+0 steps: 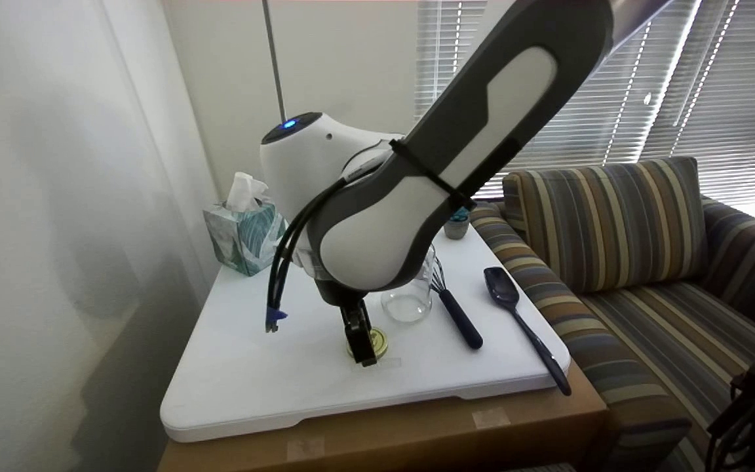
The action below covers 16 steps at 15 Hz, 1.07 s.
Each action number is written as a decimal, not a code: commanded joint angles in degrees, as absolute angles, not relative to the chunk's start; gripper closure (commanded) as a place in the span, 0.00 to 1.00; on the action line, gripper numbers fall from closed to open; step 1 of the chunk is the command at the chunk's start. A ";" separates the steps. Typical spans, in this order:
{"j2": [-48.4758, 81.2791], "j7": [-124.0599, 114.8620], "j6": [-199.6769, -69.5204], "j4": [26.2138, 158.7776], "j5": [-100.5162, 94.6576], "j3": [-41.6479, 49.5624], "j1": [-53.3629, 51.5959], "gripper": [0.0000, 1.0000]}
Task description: Move the lid forward.
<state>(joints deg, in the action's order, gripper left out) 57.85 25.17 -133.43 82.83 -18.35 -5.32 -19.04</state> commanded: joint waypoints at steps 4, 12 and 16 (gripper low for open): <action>54.53 23.55 -134.86 85.78 -20.93 -5.38 -18.36 0.00; 49.14 21.02 -134.59 86.42 -21.82 -5.32 -18.39 0.00; 44.10 17.62 -132.63 88.23 -19.49 -6.27 -17.75 0.00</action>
